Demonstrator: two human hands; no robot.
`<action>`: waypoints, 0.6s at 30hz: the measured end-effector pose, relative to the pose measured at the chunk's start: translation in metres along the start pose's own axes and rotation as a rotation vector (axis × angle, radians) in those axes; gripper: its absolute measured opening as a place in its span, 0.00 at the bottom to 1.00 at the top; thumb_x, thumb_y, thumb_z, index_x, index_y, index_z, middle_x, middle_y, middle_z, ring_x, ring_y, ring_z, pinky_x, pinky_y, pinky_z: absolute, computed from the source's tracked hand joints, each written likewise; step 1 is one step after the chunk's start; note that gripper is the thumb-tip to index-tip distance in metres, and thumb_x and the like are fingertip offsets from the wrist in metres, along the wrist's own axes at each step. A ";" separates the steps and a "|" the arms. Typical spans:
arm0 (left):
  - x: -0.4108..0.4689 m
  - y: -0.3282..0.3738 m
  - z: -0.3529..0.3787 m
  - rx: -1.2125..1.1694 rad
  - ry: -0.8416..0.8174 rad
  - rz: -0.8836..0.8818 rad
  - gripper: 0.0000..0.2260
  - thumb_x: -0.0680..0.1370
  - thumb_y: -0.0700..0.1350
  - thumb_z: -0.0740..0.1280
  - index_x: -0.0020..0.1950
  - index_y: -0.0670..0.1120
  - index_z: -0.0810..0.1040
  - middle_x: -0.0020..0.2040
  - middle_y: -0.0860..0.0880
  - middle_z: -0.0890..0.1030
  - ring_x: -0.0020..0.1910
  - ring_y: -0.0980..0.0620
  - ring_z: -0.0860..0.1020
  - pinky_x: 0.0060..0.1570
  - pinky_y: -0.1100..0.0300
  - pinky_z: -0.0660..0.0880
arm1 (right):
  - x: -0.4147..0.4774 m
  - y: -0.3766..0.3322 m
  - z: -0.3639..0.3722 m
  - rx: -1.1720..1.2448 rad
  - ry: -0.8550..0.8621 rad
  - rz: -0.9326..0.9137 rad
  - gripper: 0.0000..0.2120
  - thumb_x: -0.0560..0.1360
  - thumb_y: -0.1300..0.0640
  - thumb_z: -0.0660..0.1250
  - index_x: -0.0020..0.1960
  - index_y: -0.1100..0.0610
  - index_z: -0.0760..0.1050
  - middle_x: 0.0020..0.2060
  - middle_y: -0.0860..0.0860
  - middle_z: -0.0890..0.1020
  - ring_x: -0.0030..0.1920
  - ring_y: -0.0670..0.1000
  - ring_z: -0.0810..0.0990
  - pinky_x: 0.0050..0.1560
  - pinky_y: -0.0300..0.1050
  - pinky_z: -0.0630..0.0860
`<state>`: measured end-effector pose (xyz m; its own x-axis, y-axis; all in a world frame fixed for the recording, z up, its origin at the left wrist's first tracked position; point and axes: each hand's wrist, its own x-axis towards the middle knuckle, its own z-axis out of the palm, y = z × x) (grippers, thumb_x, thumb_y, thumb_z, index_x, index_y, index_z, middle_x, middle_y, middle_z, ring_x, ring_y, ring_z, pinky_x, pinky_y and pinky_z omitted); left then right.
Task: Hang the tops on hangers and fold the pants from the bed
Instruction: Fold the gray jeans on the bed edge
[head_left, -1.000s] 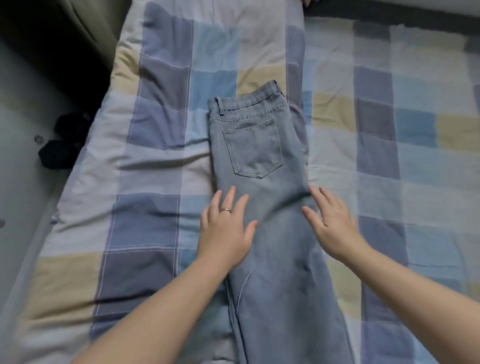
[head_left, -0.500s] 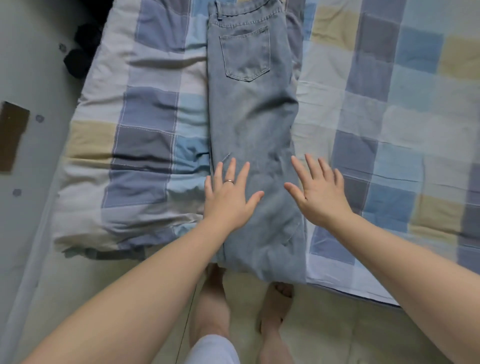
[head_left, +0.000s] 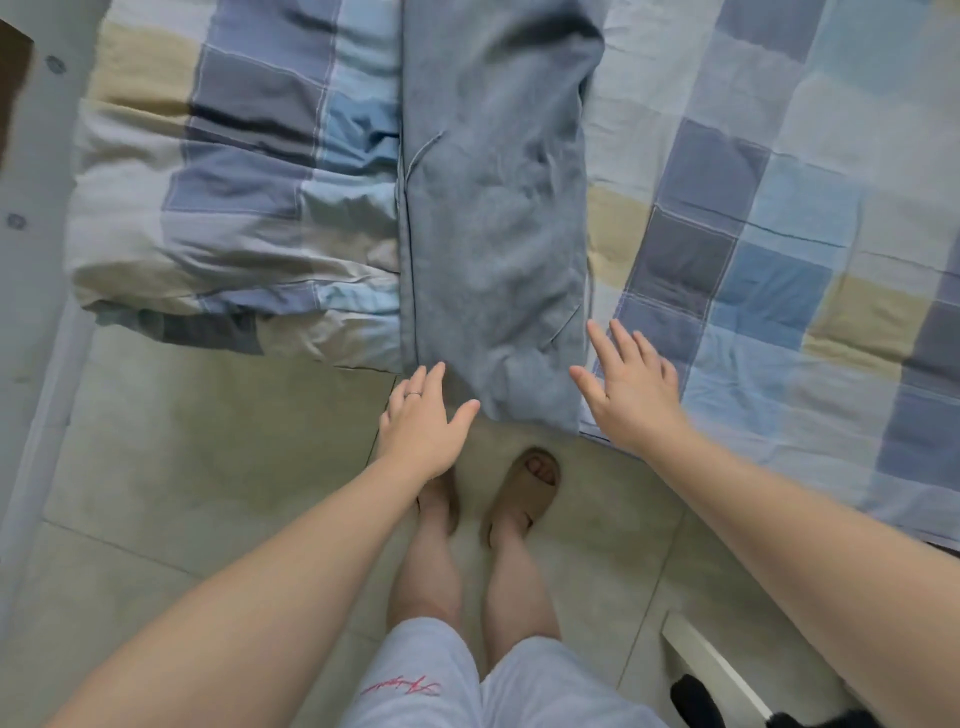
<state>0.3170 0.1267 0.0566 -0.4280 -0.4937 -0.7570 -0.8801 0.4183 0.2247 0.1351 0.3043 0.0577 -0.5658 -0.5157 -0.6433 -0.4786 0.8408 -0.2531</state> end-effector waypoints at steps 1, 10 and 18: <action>0.005 -0.008 0.011 -0.034 -0.011 -0.024 0.33 0.81 0.63 0.59 0.82 0.52 0.54 0.82 0.50 0.55 0.80 0.46 0.52 0.74 0.44 0.57 | 0.004 0.005 0.015 0.018 -0.008 0.007 0.31 0.82 0.35 0.47 0.81 0.42 0.46 0.82 0.48 0.51 0.80 0.54 0.48 0.76 0.60 0.52; 0.076 -0.050 0.057 -0.320 0.146 -0.018 0.33 0.79 0.52 0.69 0.79 0.44 0.58 0.78 0.44 0.62 0.76 0.44 0.63 0.72 0.49 0.62 | 0.050 0.014 0.121 0.490 0.032 0.128 0.36 0.82 0.48 0.61 0.82 0.54 0.45 0.80 0.53 0.57 0.79 0.56 0.57 0.77 0.56 0.56; 0.112 -0.063 0.062 -0.518 0.230 0.048 0.10 0.79 0.49 0.69 0.50 0.43 0.76 0.47 0.46 0.80 0.49 0.45 0.78 0.49 0.53 0.73 | 0.087 0.010 0.139 0.647 0.166 0.370 0.35 0.78 0.48 0.69 0.79 0.56 0.57 0.71 0.56 0.67 0.71 0.57 0.68 0.72 0.51 0.65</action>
<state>0.3370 0.0921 -0.0806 -0.4525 -0.6610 -0.5986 -0.8199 0.0444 0.5708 0.1749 0.2906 -0.1015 -0.7308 -0.1568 -0.6644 0.2216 0.8660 -0.4482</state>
